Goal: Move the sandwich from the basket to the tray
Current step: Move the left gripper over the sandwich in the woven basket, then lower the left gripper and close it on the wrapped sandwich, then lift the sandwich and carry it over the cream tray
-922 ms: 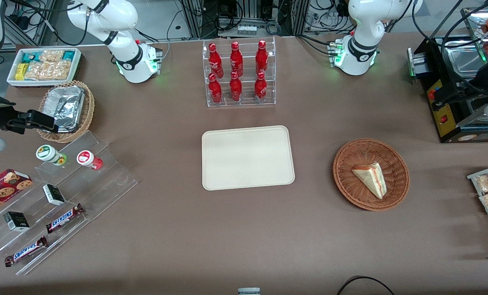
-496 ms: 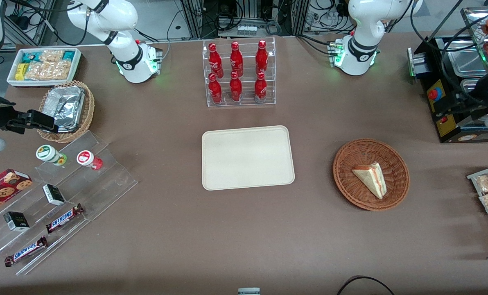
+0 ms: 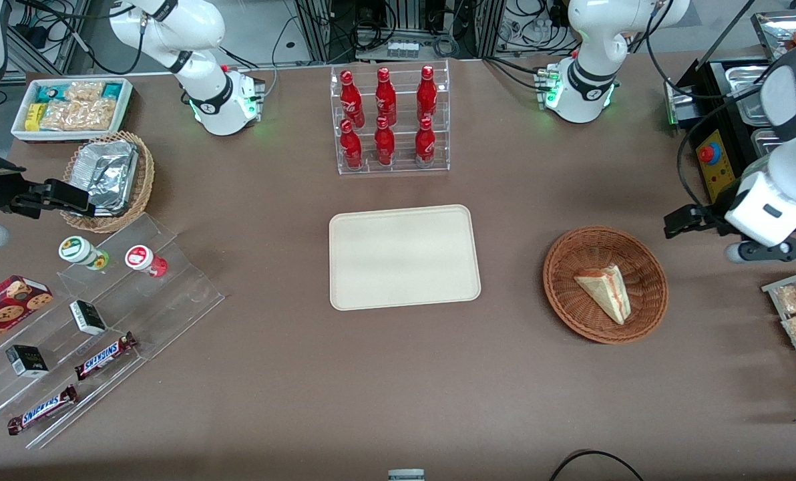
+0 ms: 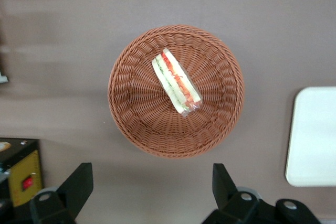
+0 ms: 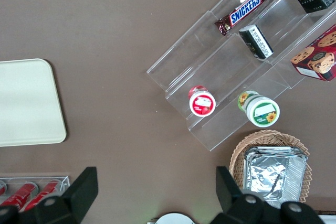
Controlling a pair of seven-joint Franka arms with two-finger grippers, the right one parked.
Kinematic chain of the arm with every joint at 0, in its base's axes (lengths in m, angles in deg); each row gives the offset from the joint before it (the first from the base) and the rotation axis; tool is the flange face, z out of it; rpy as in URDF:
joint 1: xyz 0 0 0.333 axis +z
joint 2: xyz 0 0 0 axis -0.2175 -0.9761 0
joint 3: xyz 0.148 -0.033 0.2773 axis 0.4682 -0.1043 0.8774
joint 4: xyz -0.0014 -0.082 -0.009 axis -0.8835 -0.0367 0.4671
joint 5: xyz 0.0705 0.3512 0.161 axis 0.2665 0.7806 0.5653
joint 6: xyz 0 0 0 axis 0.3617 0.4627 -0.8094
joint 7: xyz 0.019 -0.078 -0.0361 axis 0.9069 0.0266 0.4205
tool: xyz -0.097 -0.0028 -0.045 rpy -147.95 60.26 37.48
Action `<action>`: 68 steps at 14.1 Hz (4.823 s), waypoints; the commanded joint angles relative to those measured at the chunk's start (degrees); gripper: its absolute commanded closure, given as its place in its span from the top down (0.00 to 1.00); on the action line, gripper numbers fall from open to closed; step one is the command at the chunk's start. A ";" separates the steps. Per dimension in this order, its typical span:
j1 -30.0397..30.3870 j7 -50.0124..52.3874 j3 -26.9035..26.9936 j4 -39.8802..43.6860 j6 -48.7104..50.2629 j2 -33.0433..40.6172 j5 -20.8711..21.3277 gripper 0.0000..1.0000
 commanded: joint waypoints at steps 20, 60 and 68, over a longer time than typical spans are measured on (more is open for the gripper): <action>-1.02 29.50 -2.80 -21.67 -40.73 -11.09 -0.14 1.00; -25.53 36.52 -14.57 17.09 -9.97 -26.20 4.78 0.00; -35.02 42.59 -14.22 23.15 -15.14 -37.81 7.06 0.00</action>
